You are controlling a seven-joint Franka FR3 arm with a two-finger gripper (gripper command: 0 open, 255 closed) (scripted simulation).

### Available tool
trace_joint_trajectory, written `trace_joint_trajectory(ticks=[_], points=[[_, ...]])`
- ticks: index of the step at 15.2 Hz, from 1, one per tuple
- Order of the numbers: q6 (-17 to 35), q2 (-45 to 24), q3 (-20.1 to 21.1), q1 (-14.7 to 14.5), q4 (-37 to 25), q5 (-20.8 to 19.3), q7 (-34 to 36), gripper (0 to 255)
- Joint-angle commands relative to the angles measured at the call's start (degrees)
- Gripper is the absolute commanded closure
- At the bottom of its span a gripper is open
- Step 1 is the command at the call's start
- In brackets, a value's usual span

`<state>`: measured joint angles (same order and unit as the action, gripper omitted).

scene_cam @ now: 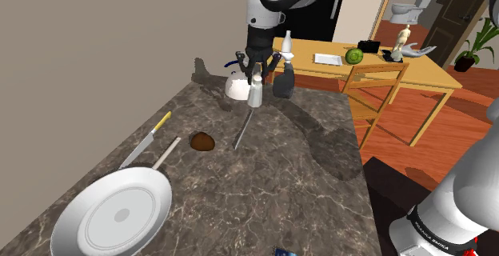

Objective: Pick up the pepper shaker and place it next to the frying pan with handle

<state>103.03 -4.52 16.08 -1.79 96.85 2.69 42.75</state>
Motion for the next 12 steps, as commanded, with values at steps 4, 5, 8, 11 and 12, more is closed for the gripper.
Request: trace_joint_trajectory(ticks=[4, 5, 8, 11, 12], points=[[-1.38, -6.35, 2.73, -4.15, -7.83, -2.53, 7.21, 255], [-1.79, -7.75, 3.19, -5.08, -9.62, -3.13, 8.59, 255], [-3.38, -12.39, 4.34, -8.15, -15.72, -5.12, 12.63, 255], [-5.65, -17.77, 5.1, -11.73, -23.22, -7.36, 16.41, 255], [-6.61, -19.77, 5.25, -13.08, -26.13, -8.14, 17.58, 255]])
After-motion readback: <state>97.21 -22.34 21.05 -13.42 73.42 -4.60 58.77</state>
